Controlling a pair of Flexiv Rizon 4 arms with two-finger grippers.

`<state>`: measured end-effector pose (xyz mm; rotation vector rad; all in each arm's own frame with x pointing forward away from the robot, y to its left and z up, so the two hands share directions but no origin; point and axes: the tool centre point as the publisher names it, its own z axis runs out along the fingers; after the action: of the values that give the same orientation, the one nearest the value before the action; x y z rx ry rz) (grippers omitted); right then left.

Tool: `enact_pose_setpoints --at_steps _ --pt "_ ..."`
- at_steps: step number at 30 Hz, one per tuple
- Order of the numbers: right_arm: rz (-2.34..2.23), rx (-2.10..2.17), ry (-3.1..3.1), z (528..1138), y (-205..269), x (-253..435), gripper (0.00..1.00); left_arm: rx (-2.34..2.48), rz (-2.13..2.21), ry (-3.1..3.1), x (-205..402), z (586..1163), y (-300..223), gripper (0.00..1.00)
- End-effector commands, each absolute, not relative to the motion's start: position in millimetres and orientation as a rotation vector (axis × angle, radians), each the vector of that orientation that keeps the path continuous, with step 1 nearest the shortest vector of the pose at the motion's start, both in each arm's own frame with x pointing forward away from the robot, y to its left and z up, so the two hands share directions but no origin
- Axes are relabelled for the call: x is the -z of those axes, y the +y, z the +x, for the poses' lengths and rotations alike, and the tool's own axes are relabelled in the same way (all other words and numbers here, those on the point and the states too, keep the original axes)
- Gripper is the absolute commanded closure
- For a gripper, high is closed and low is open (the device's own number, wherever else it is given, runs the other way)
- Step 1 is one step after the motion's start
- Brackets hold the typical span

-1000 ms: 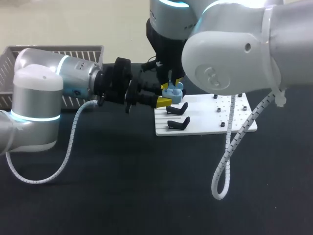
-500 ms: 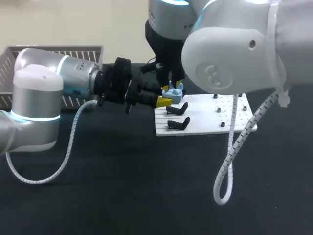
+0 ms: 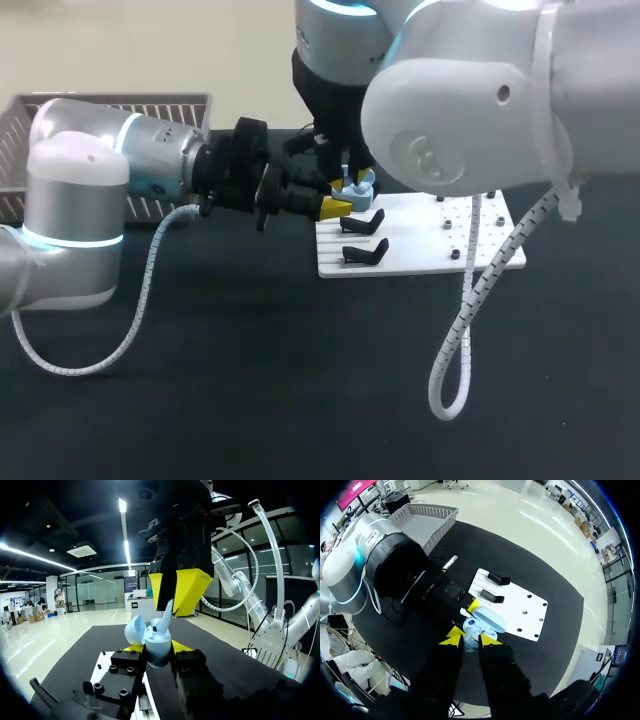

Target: Pick up each earbud case from the left stands, insert the matching earbuds, close the lid, and place the case in the box.

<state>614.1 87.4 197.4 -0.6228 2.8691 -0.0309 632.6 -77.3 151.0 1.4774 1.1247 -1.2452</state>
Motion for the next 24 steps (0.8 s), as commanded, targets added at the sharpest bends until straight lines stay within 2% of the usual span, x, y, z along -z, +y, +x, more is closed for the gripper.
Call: enact_pose_setpoints --at_steps 1,24 --pt "-0.623 0.032 2.871 615 88 -196 1.00 1.243 1.476 1.123 -150 632 -77 1.00" --pt "-0.618 0.044 2.875 626 89 -191 1.00 1.243 1.476 1.123 -150 632 -77 1.00"
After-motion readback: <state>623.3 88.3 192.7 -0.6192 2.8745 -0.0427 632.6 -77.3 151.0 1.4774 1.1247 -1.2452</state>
